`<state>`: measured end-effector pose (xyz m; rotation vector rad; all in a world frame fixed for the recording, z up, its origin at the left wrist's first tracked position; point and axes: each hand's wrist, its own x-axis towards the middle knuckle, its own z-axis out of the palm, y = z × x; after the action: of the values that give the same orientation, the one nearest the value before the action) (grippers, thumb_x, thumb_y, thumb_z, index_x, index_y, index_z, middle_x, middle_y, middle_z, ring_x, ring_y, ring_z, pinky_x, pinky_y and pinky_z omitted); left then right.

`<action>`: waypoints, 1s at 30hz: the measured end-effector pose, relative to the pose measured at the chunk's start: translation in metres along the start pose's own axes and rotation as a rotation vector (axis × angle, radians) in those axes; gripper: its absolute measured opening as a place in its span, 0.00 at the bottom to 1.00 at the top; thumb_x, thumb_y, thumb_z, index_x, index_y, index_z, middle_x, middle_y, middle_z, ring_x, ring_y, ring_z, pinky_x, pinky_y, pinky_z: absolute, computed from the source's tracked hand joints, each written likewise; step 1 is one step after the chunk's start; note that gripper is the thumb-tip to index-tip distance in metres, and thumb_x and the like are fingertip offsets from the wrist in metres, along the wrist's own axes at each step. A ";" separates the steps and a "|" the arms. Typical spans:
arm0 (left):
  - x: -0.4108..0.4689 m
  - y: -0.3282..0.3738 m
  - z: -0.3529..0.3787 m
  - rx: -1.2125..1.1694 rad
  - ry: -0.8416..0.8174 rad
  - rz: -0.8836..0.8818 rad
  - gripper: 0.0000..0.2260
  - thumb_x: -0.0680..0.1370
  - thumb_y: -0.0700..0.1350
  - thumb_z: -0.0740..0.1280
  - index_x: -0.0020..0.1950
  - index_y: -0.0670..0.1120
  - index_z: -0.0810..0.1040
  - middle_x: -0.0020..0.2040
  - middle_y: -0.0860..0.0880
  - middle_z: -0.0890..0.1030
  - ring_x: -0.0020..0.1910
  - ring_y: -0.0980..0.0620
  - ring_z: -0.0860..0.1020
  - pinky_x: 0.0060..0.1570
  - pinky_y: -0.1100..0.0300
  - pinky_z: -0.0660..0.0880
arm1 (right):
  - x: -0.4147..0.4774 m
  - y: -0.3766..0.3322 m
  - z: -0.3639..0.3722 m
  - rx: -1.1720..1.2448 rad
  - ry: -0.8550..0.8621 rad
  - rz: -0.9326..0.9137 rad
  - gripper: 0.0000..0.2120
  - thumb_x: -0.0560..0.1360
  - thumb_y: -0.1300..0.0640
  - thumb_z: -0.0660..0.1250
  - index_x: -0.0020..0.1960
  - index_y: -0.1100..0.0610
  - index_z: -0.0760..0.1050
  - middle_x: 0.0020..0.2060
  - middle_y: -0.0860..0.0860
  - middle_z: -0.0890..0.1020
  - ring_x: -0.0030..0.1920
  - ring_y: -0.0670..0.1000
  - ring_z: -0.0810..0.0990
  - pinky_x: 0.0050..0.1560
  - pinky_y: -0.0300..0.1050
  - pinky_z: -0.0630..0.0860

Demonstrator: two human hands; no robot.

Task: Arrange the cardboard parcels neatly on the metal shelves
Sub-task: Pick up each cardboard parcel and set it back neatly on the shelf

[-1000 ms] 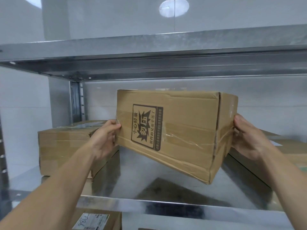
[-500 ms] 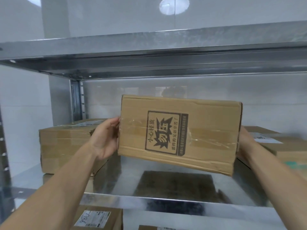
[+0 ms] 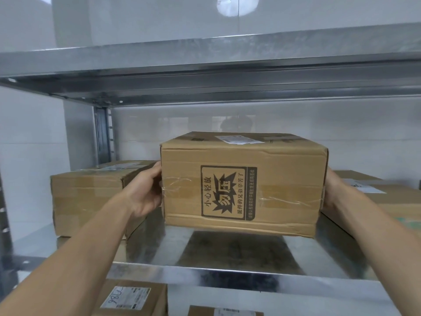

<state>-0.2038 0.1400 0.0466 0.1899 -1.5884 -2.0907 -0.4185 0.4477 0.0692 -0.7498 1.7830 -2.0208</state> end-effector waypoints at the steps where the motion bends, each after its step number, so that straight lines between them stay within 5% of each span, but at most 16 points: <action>1: 0.001 0.000 -0.001 -0.011 0.002 0.004 0.16 0.85 0.49 0.59 0.55 0.50 0.87 0.63 0.46 0.68 0.61 0.46 0.62 0.68 0.45 0.64 | 0.000 0.000 0.000 0.009 0.003 0.015 0.32 0.83 0.53 0.59 0.20 0.53 0.76 0.22 0.48 0.77 0.22 0.48 0.78 0.25 0.38 0.76; 5: 0.001 0.000 0.000 0.011 0.015 0.005 0.18 0.85 0.52 0.59 0.53 0.48 0.88 0.63 0.46 0.67 0.61 0.44 0.64 0.74 0.43 0.63 | -0.007 -0.004 0.001 0.024 -0.036 0.031 0.26 0.82 0.52 0.63 0.26 0.54 0.79 0.26 0.51 0.81 0.25 0.50 0.81 0.29 0.42 0.79; 8: 0.001 0.000 0.000 -0.005 0.044 0.027 0.19 0.85 0.52 0.58 0.51 0.47 0.88 0.63 0.47 0.66 0.60 0.44 0.67 0.64 0.45 0.75 | -0.012 -0.007 0.004 0.050 -0.100 0.000 0.23 0.82 0.50 0.64 0.31 0.52 0.84 0.33 0.52 0.84 0.31 0.51 0.84 0.40 0.48 0.79; 15: -0.007 0.004 0.007 -0.019 0.051 -0.006 0.19 0.87 0.50 0.54 0.72 0.45 0.75 0.68 0.37 0.78 0.65 0.37 0.77 0.53 0.45 0.81 | -0.016 -0.003 0.004 0.154 -0.053 -0.015 0.27 0.85 0.51 0.58 0.32 0.52 0.86 0.31 0.51 0.85 0.30 0.50 0.84 0.29 0.40 0.80; 19: -0.013 0.003 0.009 0.031 0.028 -0.052 0.19 0.85 0.52 0.56 0.64 0.48 0.83 0.63 0.40 0.82 0.54 0.41 0.83 0.55 0.41 0.80 | -0.016 -0.001 0.002 0.122 -0.039 -0.022 0.27 0.84 0.51 0.59 0.31 0.52 0.86 0.30 0.50 0.85 0.28 0.49 0.84 0.26 0.38 0.78; 22: -0.010 0.002 0.011 0.076 0.062 -0.102 0.22 0.83 0.60 0.57 0.52 0.51 0.89 0.59 0.42 0.85 0.57 0.40 0.82 0.65 0.39 0.73 | -0.015 -0.001 0.006 0.113 -0.036 -0.008 0.27 0.83 0.45 0.59 0.32 0.51 0.87 0.35 0.50 0.87 0.32 0.50 0.86 0.34 0.42 0.80; 26: -0.006 0.006 0.015 0.163 0.125 -0.167 0.22 0.81 0.65 0.60 0.58 0.51 0.84 0.56 0.41 0.86 0.59 0.38 0.81 0.65 0.33 0.71 | -0.015 -0.001 0.004 0.072 0.016 0.081 0.35 0.78 0.29 0.56 0.38 0.53 0.89 0.43 0.56 0.88 0.38 0.54 0.88 0.47 0.53 0.76; 30: 0.000 0.014 0.018 0.254 0.141 -0.215 0.22 0.79 0.65 0.62 0.59 0.51 0.83 0.53 0.41 0.86 0.57 0.38 0.81 0.58 0.35 0.76 | -0.018 -0.003 0.004 0.023 0.021 0.137 0.35 0.77 0.28 0.58 0.41 0.56 0.89 0.44 0.58 0.88 0.37 0.57 0.88 0.47 0.53 0.75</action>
<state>-0.2065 0.1533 0.0648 0.6067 -1.8091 -1.9714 -0.4018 0.4555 0.0695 -0.5850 1.7694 -1.9632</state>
